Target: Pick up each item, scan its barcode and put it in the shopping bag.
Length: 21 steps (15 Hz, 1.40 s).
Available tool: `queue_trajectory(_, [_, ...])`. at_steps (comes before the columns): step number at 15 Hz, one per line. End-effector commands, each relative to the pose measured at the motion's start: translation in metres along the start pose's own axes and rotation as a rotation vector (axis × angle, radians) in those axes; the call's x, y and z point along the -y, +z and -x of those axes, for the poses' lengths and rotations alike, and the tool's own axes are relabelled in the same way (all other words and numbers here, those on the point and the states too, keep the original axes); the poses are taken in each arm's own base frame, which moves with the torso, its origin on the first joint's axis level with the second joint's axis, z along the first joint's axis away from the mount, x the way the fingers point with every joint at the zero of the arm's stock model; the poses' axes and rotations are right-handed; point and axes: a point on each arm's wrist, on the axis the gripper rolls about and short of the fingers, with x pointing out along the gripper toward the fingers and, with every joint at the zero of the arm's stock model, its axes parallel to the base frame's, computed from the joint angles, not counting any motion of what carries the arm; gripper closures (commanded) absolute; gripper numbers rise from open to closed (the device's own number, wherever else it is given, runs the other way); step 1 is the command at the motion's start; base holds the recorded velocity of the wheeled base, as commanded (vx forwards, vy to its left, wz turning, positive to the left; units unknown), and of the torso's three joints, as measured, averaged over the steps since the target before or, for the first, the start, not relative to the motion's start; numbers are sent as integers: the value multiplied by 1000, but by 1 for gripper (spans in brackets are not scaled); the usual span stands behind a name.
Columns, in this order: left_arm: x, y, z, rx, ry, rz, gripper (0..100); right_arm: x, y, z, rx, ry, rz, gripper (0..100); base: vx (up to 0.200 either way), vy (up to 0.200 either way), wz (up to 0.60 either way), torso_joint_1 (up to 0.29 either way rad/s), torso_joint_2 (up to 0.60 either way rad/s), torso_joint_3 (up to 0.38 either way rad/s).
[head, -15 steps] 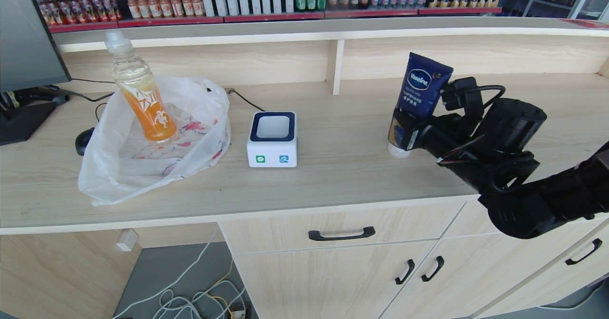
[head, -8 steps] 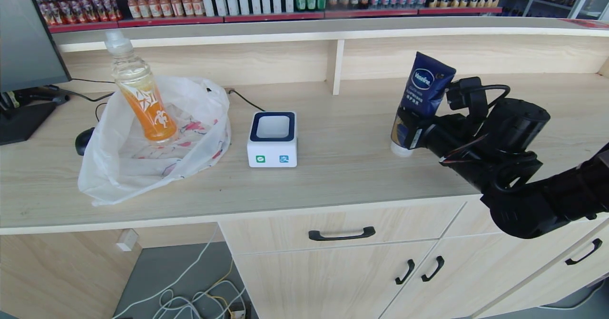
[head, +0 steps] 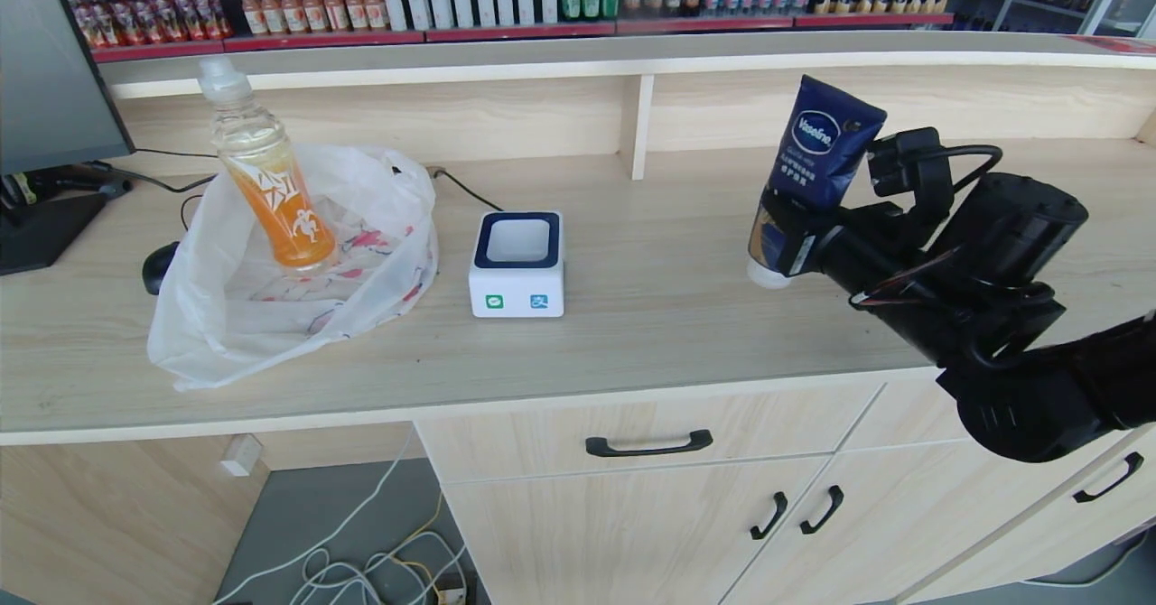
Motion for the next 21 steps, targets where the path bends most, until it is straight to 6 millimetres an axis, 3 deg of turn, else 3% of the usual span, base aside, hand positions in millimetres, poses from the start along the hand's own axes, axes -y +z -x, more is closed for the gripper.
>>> queue_trajectory(1, [0,0,0,0,0,0,0,-6,15,13,28,18,-2,100,0,0,0,0,0,0])
queue_trajectory(5, [0,0,0,0,0,0,0,-20,25,36,36,65,-2,100,0,0,0,0,0,0])
queue_trajectory(12, [0,0,0,0,0,0,0,-25,29,93,6,96,-9,100,0,0,0,0,0,0])
queue_trajectory(17, [0,0,0,0,0,0,0,-32,35,95,27,120,13,100,0,0,0,0,0,0])
queue_trajectory(21, [0,0,0,0,0,0,0,-43,33,109,14,189,55,100,0,0,0,0,0,0])
